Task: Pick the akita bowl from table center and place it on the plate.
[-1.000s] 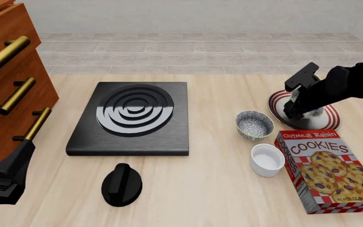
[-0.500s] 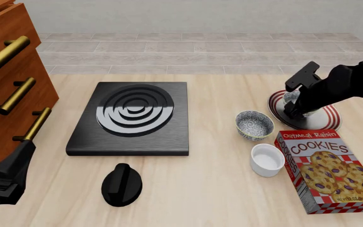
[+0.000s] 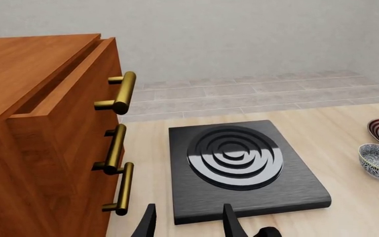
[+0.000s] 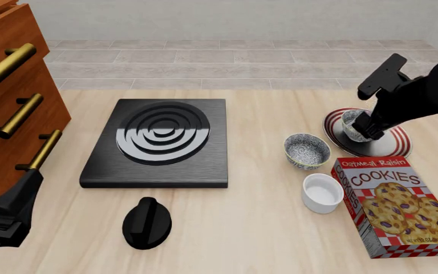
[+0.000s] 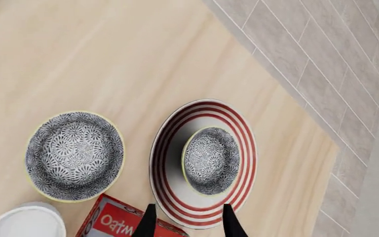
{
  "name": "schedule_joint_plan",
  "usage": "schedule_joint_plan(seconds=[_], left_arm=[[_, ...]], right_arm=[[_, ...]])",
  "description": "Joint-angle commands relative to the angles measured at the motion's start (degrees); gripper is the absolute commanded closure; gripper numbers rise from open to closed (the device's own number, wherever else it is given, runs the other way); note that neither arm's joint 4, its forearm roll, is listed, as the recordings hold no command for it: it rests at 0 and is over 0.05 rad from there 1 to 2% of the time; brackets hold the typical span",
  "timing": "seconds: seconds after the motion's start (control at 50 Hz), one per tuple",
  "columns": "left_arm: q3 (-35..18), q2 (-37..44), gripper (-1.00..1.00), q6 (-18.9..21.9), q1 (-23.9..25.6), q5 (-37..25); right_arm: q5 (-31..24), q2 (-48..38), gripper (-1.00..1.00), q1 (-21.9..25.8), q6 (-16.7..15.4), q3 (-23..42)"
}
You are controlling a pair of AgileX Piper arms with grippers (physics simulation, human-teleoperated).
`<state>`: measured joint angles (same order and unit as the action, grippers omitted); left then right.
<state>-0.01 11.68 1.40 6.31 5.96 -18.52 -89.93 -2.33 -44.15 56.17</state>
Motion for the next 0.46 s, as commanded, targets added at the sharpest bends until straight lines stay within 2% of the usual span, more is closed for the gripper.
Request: schedule_joint_plan(seconds=[0.02,0.1,0.16,0.18,0.26,0.28,0.34,0.4,0.46], left_arm=[[0.0,-0.24,-1.0,0.05,0.03,-0.26],[0.0,-0.46,-1.0,0.17,0.0,-0.48],[0.0,-0.16,-1.0,0.25,-0.06,-0.21],[0.0,-0.01,-1.0,0.22,-0.23,-0.11],[0.0,-0.12,-1.0,0.19,-0.41,-0.23],[0.0,-0.2,-1.0,0.19,-0.34,-0.28],[0.0,-0.22,-1.0,0.24,-0.31,-0.3],[0.0,-0.3,-1.0,0.21,-0.43,-0.37],[0.0,0.24,-1.0,0.41,-0.35,-0.01]], right_arm=[[-4.64,12.49,-1.0,1.26,-0.57,-4.24],[-6.74,17.51,-1.0,2.37,0.38,-5.58],[-6.3,19.73,-1.0,2.29,-0.55,-7.6],[-6.93,22.42,-1.0,3.08,1.45,-7.19],[-8.3,27.62,-1.0,4.17,2.03,-8.84],[-9.06,29.93,-1.0,3.82,5.05,-8.21],[-9.5,32.23,-1.0,4.34,5.91,-9.15],[-10.5,36.35,-1.0,5.75,10.69,-9.74],[-10.23,40.18,-1.0,6.44,10.27,-13.12]])
